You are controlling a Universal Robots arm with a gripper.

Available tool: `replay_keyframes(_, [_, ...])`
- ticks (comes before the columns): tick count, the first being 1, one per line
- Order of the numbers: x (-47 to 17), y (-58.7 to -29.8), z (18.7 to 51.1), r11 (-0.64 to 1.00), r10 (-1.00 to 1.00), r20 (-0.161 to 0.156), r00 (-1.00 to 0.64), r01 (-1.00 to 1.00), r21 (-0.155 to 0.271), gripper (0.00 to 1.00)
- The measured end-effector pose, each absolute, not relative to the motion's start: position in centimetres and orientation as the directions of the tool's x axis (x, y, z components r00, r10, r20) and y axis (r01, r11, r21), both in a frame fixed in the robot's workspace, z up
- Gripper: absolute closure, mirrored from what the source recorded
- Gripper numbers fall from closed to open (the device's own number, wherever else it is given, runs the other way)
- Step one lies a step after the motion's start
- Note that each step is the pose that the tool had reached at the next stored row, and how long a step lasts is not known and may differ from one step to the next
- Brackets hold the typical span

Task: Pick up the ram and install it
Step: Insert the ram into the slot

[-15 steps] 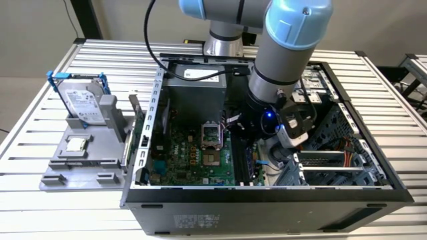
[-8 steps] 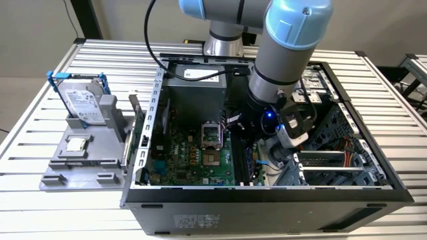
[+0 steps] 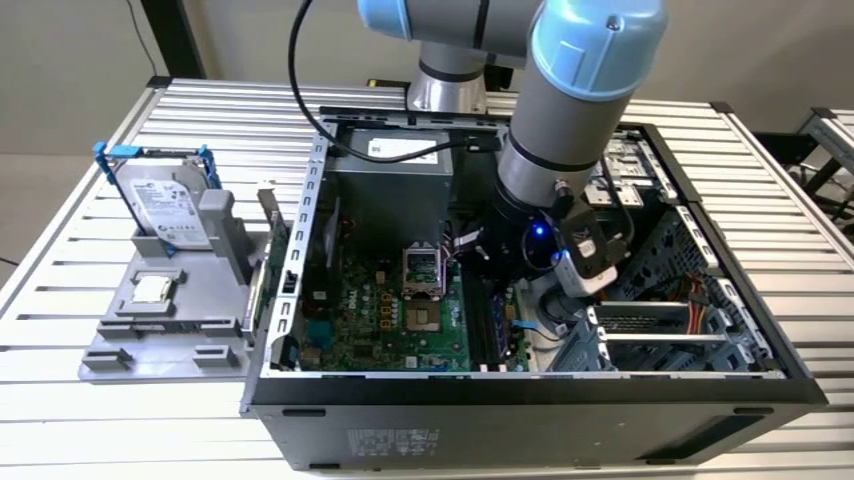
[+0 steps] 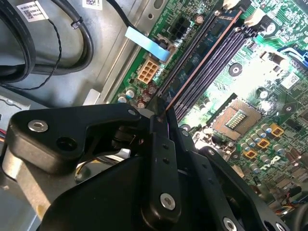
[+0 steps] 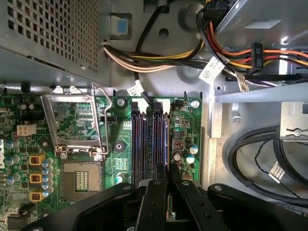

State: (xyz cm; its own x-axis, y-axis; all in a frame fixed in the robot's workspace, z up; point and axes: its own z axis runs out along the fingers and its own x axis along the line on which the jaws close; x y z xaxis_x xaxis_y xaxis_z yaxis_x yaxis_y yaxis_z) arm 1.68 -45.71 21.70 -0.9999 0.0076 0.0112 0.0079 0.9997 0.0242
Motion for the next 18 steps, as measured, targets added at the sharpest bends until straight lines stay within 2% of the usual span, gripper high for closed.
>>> replay_keyframes(18, [1.76,-45.73,20.84,1.000,0.016,0.011,-1.000,0.016,0.024,1.00])
